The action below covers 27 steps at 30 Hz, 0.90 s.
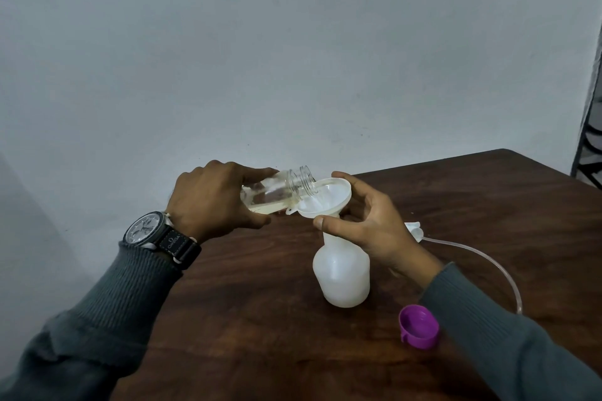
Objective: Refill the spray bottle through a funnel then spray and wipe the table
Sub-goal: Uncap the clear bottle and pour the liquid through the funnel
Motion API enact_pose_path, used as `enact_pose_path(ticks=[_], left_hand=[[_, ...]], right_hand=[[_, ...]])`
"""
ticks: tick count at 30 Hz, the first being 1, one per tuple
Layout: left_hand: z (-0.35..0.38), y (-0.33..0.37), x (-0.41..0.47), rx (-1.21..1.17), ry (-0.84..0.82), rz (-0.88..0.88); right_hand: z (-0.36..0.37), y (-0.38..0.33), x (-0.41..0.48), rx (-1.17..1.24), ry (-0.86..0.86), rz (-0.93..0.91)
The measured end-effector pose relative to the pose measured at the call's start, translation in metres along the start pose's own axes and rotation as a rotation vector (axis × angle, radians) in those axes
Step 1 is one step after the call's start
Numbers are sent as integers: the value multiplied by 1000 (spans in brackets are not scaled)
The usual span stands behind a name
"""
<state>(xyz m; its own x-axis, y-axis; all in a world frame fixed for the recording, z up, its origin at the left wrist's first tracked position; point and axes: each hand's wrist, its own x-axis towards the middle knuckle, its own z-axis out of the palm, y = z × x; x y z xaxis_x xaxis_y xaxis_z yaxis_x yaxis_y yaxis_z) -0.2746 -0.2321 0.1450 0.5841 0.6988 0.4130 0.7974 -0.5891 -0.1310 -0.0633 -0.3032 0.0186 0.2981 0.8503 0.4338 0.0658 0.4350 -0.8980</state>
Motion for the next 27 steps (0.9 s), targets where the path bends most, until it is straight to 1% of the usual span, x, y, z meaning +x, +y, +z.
enact_pose_path(ticks=[27], left_hand=[[0,-1,3,-11,-12,13]], right_hand=[[-1,2,1,-22,17,-3]])
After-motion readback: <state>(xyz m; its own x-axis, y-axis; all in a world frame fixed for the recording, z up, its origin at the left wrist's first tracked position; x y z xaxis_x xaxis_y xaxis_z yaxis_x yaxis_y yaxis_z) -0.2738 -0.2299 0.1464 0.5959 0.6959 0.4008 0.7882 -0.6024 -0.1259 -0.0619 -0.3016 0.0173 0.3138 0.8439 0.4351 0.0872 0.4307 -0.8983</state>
